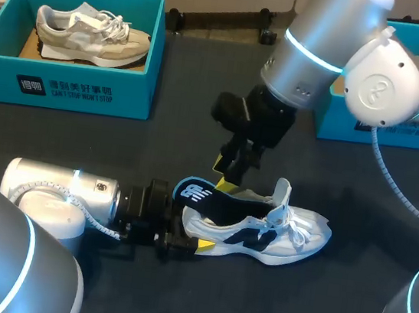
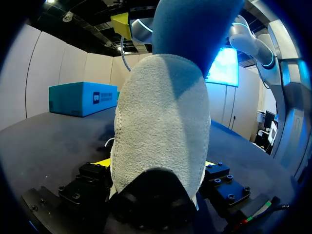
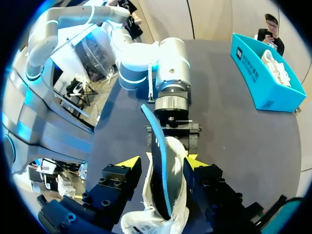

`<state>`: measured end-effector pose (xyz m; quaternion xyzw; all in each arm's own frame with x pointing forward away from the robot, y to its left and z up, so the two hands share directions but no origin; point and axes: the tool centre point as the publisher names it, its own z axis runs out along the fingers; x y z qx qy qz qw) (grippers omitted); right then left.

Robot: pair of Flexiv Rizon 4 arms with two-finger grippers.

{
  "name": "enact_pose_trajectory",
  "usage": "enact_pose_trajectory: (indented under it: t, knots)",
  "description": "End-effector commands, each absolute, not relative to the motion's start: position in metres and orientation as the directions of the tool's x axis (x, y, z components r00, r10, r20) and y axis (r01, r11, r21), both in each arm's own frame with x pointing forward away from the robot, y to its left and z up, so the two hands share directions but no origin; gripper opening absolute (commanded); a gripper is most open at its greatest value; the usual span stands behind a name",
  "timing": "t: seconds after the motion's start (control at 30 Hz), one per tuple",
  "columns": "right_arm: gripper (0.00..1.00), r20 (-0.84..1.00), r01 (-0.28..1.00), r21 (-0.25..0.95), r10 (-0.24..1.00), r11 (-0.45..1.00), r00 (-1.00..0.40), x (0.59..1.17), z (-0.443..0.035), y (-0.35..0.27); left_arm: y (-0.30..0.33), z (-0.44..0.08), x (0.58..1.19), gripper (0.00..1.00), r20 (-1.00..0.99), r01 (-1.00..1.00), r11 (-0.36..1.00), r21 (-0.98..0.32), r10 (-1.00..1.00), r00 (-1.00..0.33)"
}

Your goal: Take the shoe out of the shoebox, open the shoe tongue, remove and reinsert the insole, then place the shoe into the shoebox

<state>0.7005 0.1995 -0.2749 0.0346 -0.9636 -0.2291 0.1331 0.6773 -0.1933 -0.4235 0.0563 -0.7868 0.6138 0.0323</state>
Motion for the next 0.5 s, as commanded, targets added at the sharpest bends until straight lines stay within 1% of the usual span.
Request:
enact_pose_trajectory:
  t: [0.03,0.17,0.33,0.5]
  knots:
    - [0.53,0.246,-0.020,0.479,-0.156,0.878,-0.957,0.703,-0.286,0.205,-0.191,-0.429,0.678,0.00,0.121,-0.129,0.243,-0.961,-0.049,-0.991]
    - [0.52,0.261,-0.031,0.479,-0.176,0.878,-0.949,0.702,-0.289,0.211,-0.191,-0.429,0.678,0.00,0.121,-0.129,0.243,-0.961,-0.049,-0.991]
    - [0.47,0.306,0.015,0.492,-0.156,0.870,-0.939,0.700,-0.299,0.206,-0.191,-0.429,0.678,0.00,0.121,-0.129,0.243,-0.961,-0.049,-0.991]
    - [0.47,0.326,0.042,0.493,-0.139,0.869,-0.935,0.698,-0.306,0.204,-0.191,-0.429,0.678,0.00,0.121,-0.129,0.243,-0.961,-0.049,-0.991]
